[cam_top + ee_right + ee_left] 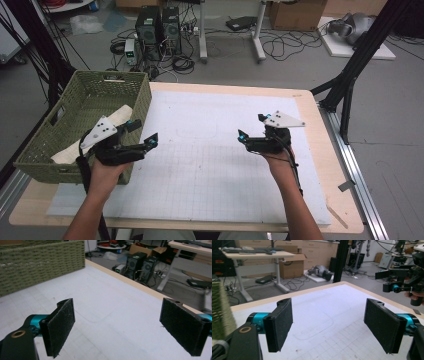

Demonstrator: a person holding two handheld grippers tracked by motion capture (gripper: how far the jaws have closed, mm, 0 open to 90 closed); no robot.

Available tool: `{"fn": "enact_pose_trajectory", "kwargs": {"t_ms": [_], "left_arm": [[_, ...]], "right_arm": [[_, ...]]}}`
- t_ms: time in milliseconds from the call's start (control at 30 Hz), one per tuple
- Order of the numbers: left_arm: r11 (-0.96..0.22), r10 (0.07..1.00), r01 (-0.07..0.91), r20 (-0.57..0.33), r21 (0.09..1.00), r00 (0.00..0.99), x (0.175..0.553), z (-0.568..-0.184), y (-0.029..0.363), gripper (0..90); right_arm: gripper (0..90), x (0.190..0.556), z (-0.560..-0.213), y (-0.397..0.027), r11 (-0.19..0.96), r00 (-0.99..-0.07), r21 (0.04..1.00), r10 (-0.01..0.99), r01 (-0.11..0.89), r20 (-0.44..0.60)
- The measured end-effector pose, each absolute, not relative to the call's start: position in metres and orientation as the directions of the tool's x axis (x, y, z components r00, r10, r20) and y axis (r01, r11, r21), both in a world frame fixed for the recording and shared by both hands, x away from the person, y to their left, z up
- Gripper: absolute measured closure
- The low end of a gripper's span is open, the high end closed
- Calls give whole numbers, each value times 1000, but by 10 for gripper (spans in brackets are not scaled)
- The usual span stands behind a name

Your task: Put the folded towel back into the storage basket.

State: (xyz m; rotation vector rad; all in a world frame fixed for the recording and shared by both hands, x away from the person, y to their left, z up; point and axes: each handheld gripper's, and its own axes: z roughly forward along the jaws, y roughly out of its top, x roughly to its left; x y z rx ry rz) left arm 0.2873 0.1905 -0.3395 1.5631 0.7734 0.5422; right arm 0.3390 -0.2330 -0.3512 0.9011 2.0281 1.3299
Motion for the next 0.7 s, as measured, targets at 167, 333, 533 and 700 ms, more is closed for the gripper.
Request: {"fn": "enact_pose_trajectory", "kwargs": {"t_ms": [167, 333, 533, 700], "left_arm": [[-50, 715, 162, -79, 985, 695, 289, -346, 172, 236], [-77, 705, 156, -57, 985, 707, 289, -354, 157, 237], [-111, 695, 166, -43, 980, 718, 288, -369, 143, 238], [-141, 690, 176, -31, 974, 724, 287, -380, 135, 238]], "right_arm": [[119, 327, -356, -255, 280, -598, 929, 797, 243, -84], [119, 312, -361, -274, 270, -558, 933, 824, 238, -97], [119, 290, -376, -294, 249, -518, 934, 851, 255, -86], [118, 277, -386, -306, 237, -489, 935, 868, 264, -82]]}}
